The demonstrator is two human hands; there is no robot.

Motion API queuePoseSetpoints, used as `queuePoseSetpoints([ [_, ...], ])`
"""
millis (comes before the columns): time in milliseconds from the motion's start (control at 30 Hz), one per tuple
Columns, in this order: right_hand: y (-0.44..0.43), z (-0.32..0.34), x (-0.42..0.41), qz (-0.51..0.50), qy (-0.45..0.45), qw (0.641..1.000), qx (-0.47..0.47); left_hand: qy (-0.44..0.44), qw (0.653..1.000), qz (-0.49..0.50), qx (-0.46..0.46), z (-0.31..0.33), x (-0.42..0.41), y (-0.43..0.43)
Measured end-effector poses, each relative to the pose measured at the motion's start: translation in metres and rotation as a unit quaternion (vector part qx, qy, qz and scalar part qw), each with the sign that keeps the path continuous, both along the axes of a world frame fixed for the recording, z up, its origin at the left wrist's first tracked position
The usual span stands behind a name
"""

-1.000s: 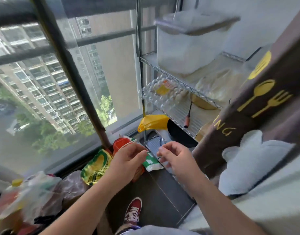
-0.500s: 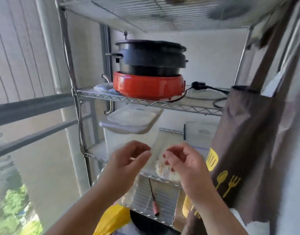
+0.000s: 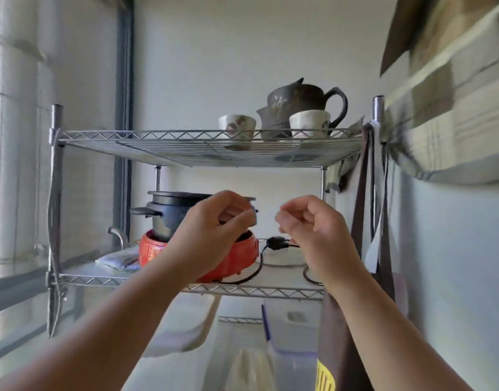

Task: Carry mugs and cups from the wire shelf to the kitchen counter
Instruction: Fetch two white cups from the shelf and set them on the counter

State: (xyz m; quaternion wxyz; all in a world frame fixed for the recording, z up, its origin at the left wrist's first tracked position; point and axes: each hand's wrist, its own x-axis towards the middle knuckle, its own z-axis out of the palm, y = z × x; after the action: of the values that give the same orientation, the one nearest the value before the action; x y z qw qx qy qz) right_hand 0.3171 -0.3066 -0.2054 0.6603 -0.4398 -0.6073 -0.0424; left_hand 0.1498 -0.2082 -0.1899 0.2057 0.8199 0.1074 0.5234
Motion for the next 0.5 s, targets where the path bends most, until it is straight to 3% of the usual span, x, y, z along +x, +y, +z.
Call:
queuePoseSetpoints([
  [267, 0.014, 0.101, 0.028, -0.112, -0.047, 0.99, 0.066, -0.04, 0.985, 0.11, 0.129, 0.1, 0.032, 0.046],
  [400, 0.024, 0.145, 0.045, -0.229, -0.06, 0.967, 0.092, -0.053, 0.962, 0.193, 0.185, 0.141, 0.046, 0.068],
  [500, 0.031, 0.173, 0.059, -0.318, -0.085, 0.941, 0.084, -0.02, 0.944, 0.279, 0.173, 0.169, 0.054, 0.085],
])
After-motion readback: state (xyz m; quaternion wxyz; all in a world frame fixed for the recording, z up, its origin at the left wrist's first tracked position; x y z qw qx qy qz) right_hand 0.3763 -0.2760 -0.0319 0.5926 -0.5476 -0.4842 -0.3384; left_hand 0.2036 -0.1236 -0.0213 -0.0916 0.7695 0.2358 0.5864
